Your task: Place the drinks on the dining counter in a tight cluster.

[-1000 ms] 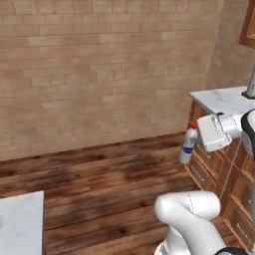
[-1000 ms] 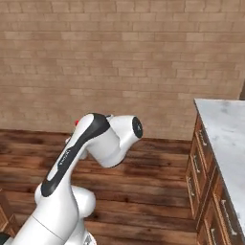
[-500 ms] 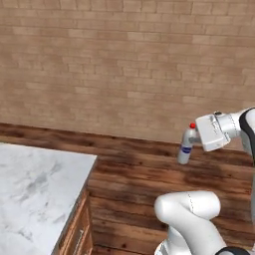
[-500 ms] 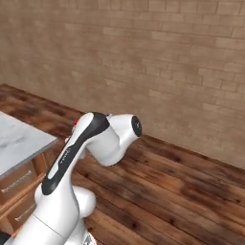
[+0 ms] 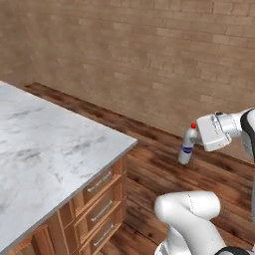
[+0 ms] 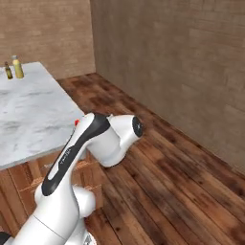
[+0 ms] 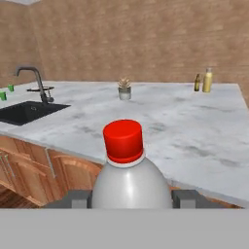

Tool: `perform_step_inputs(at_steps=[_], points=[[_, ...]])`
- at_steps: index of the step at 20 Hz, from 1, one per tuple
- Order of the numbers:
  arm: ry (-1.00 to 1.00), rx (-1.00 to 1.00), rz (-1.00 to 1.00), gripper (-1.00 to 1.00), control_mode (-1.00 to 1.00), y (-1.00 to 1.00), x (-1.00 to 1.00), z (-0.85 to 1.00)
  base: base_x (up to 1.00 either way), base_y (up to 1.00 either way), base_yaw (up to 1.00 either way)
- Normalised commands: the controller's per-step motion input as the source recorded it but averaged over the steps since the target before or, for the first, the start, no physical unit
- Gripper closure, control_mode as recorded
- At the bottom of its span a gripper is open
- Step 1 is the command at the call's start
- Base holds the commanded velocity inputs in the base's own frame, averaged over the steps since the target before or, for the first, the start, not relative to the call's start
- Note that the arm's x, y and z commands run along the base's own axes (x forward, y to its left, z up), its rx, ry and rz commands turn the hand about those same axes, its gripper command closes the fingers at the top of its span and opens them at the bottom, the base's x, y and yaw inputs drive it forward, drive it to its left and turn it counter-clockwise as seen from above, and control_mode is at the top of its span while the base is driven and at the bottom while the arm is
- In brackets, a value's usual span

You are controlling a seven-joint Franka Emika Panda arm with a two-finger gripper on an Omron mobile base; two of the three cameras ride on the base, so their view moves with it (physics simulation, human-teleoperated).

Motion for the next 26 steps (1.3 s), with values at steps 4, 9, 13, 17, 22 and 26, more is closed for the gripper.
perform_step_inputs(at_steps=[4, 9, 13, 17, 22, 26], points=[[0.00, 0.00, 0.00, 1.00, 1.00, 0.00, 0.00, 0.00, 0.21, -0.16, 0.62], [0.00, 0.00, 0.00, 1.00, 1.00, 0.00, 0.00, 0.00, 0.72, -0.90, 0.05], [0.00, 0.00, 0.00, 1.00, 1.00, 0.00, 0.00, 0.00, 1.00, -1.00, 0.01], [0.00, 0.00, 0.00, 1.00, 1.00, 0.00, 0.00, 0.00, 1.00, -1.00, 0.08], [0.00, 0.00, 0.00, 1.00, 1.00, 0.00, 0.00, 0.00, 0.88, -1.00, 0.26], [0.00, 0.00, 0.00, 1.00, 1.00, 0.00, 0.00, 0.00, 0.97, -1.00, 0.41]])
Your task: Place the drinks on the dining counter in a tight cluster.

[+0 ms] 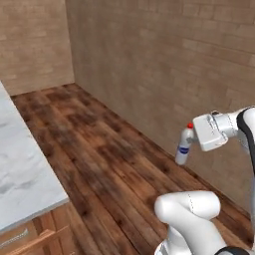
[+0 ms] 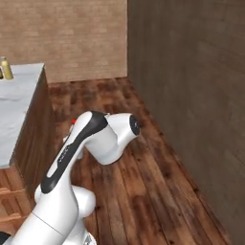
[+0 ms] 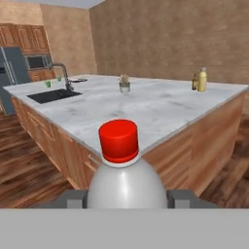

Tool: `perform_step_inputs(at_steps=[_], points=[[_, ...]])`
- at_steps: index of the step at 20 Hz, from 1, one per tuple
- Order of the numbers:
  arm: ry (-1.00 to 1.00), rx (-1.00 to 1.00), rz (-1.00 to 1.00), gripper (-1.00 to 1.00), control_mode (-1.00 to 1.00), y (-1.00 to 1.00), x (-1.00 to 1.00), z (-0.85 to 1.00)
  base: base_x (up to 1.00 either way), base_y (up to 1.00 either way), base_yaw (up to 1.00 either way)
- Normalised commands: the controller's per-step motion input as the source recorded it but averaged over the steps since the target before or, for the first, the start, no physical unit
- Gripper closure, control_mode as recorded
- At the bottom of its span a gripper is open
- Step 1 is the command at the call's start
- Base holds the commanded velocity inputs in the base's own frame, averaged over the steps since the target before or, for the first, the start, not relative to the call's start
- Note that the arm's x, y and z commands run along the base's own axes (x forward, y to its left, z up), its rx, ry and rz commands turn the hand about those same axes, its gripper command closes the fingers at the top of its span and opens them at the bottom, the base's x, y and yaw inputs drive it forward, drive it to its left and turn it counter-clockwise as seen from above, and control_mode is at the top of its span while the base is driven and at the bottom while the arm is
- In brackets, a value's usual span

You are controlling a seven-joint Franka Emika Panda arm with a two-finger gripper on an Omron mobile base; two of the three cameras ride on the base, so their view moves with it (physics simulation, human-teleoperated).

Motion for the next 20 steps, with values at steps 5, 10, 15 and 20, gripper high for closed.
perform_step_inputs(at_steps=[5, 10, 15, 20], points=[[0.00, 0.00, 0.00, 1.00, 1.00, 0.00, 0.00, 0.00, 0.86, -1.00, 0.47], [0.00, 0.00, 0.00, 1.00, 1.00, 0.00, 0.00, 0.00, 0.81, -0.83, 0.58], [0.00, 0.00, 0.00, 1.00, 1.00, 0.00, 0.00, 0.00, 0.82, -0.72, 0.64], [0.00, 0.00, 0.00, 1.00, 1.00, 0.00, 0.00, 0.00, 1.00, -0.72, 0.53]])
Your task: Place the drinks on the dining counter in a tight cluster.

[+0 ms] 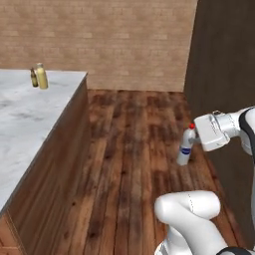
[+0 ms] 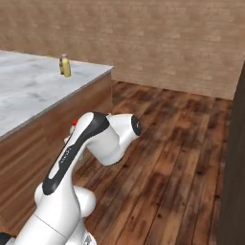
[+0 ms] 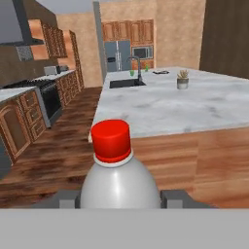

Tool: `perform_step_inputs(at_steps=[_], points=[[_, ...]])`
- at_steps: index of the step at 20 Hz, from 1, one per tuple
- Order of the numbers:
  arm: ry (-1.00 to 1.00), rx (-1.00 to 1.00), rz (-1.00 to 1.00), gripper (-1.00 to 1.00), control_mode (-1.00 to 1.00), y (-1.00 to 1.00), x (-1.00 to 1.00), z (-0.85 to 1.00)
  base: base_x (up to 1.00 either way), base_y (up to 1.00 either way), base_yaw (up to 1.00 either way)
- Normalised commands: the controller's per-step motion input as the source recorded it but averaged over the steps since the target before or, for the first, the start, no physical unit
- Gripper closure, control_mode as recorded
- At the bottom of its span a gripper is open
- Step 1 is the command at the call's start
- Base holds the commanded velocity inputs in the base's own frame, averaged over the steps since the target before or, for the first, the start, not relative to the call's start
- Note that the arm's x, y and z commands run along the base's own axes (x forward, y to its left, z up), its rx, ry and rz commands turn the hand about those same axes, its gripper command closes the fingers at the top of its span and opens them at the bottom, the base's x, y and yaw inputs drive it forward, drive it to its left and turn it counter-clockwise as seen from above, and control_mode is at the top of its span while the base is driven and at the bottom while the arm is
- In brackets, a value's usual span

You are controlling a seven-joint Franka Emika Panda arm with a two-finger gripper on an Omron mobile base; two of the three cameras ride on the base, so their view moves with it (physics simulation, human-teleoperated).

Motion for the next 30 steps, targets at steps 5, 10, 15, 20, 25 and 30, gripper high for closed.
perform_step_inputs(at_steps=[5, 10, 15, 20, 25, 30], points=[[0.00, 0.00, 0.00, 1.00, 1.00, 0.00, 0.00, 0.00, 1.00, -0.82, 0.42], [0.00, 0.00, 0.00, 1.00, 1.00, 0.00, 0.00, 0.00, 1.00, -1.00, 0.25], [0.00, 0.00, 0.00, 1.00, 1.00, 0.00, 0.00, 0.00, 1.00, -0.99, 0.28], [0.00, 0.00, 0.00, 1.00, 1.00, 0.00, 0.00, 0.00, 1.00, -0.86, 0.31], [0.00, 0.00, 0.00, 1.00, 1.00, 0.00, 0.00, 0.00, 1.00, -0.75, 0.31], [0.00, 0.00, 0.00, 1.00, 1.00, 0.00, 0.00, 0.00, 1.00, -0.68, 0.31]])
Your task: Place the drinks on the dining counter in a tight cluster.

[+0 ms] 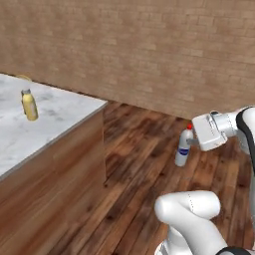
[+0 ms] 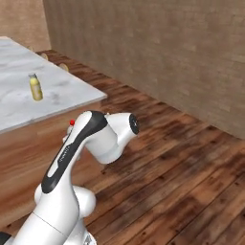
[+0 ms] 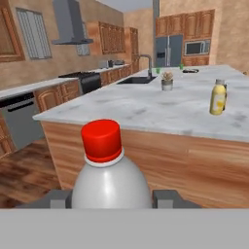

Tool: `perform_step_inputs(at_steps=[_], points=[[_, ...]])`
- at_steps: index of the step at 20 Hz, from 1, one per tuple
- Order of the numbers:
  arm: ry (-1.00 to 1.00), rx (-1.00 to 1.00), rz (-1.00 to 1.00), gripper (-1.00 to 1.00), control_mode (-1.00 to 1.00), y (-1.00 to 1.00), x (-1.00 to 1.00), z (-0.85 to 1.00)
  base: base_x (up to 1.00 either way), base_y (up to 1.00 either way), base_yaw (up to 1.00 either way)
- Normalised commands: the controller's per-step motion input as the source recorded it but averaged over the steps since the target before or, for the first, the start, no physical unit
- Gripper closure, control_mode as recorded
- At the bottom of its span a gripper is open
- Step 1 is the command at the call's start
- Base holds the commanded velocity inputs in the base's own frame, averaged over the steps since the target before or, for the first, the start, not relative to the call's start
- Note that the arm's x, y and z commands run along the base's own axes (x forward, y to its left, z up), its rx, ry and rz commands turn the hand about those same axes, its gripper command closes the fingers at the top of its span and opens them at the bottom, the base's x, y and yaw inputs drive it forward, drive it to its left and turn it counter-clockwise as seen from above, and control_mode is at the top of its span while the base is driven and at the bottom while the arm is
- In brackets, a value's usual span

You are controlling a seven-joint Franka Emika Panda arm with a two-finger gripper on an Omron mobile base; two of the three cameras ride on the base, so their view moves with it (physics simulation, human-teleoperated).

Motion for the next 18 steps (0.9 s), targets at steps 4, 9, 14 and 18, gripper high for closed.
perform_step_inputs(at_steps=[4, 9, 14, 18], points=[[0.00, 0.00, 0.00, 1.00, 1.00, 0.00, 0.00, 0.00, 1.00, -0.75, 0.31], [0.00, 0.00, 0.00, 1.00, 1.00, 0.00, 0.00, 0.00, 1.00, -0.72, 0.34], [0.00, 0.00, 0.00, 1.00, 1.00, 0.00, 0.00, 0.00, 1.00, -0.58, 0.39], [0.00, 0.00, 0.00, 1.00, 1.00, 0.00, 0.00, 0.00, 1.00, -0.54, 0.44]])
